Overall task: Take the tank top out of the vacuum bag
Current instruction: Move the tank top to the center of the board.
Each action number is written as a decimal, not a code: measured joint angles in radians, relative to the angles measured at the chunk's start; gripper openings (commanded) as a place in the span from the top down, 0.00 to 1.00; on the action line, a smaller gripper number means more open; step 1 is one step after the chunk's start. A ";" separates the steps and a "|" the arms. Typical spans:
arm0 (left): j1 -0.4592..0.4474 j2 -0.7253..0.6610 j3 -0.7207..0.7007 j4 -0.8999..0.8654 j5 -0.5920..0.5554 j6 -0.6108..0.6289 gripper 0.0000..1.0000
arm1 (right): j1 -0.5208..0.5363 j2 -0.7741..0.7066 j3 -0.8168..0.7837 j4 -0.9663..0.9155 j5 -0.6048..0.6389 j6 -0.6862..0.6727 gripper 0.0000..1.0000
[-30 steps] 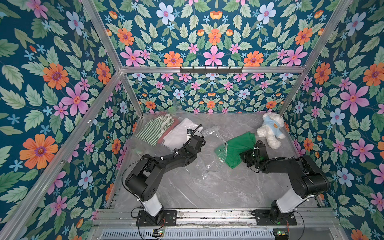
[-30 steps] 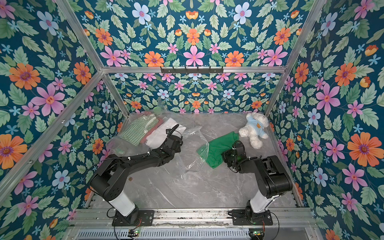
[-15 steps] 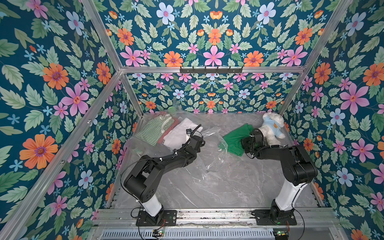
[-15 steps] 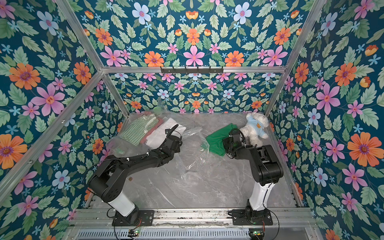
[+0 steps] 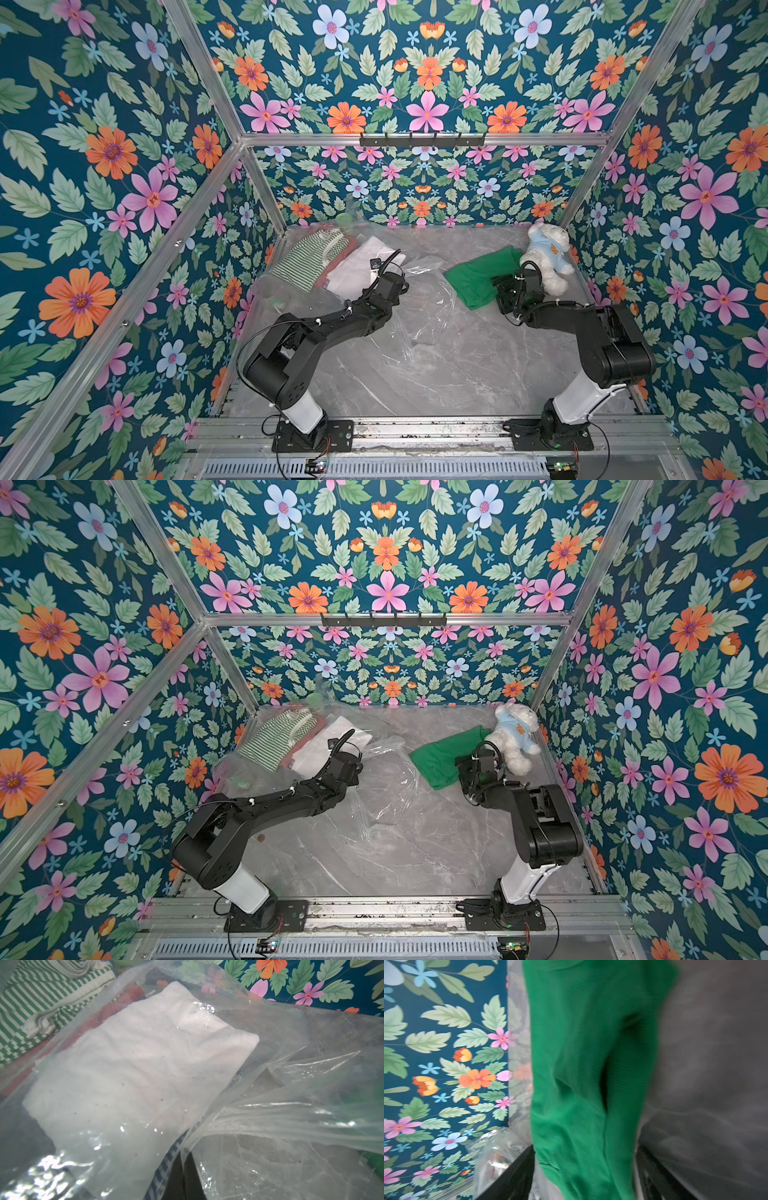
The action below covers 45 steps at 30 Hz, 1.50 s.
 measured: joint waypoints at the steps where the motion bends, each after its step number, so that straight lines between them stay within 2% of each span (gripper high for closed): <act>1: 0.000 0.000 -0.001 0.000 0.000 0.000 1.00 | -0.002 -0.032 -0.033 -0.011 0.000 -0.003 0.25; 5: 0.000 0.004 -0.001 0.003 0.000 0.000 1.00 | 0.001 -0.082 -0.104 -0.007 -0.031 -0.010 0.33; 10: 0.000 0.013 0.001 0.006 0.002 0.000 1.00 | 0.021 -0.060 -0.119 0.039 -0.064 -0.002 0.43; 15: 0.000 0.009 -0.006 0.006 0.002 0.000 1.00 | 0.083 0.024 -0.042 0.049 -0.091 0.002 0.48; 20: 0.000 -0.005 -0.016 0.006 0.000 -0.001 1.00 | 0.147 0.124 0.065 0.060 -0.103 0.009 0.49; 21: 0.000 -0.006 -0.017 0.006 -0.001 -0.001 1.00 | 0.156 0.143 0.089 0.059 -0.110 0.009 0.47; 24: 0.000 -0.010 -0.018 0.006 -0.003 -0.001 1.00 | 0.170 0.166 0.121 0.061 -0.122 0.012 0.35; 27: 0.000 -0.010 -0.018 0.006 -0.006 -0.001 1.00 | 0.170 0.127 0.097 0.052 -0.118 0.023 0.25; 30: 0.000 -0.014 -0.020 0.007 -0.007 -0.002 1.00 | 0.168 0.072 0.060 0.014 -0.109 0.038 0.24; 36: 0.000 -0.013 -0.019 0.006 -0.006 -0.003 1.00 | 0.148 0.104 0.055 0.055 -0.109 0.098 0.36; 39: 0.000 -0.016 -0.021 0.006 -0.007 -0.003 1.00 | 0.137 0.152 0.079 0.090 -0.107 0.127 0.47; 43: 0.000 -0.022 -0.024 0.006 -0.011 -0.003 1.00 | 0.126 0.213 0.140 0.087 -0.093 0.147 0.80; 45: 0.000 -0.024 -0.025 0.006 -0.014 -0.003 1.00 | 0.120 0.243 0.183 0.051 -0.085 0.146 0.89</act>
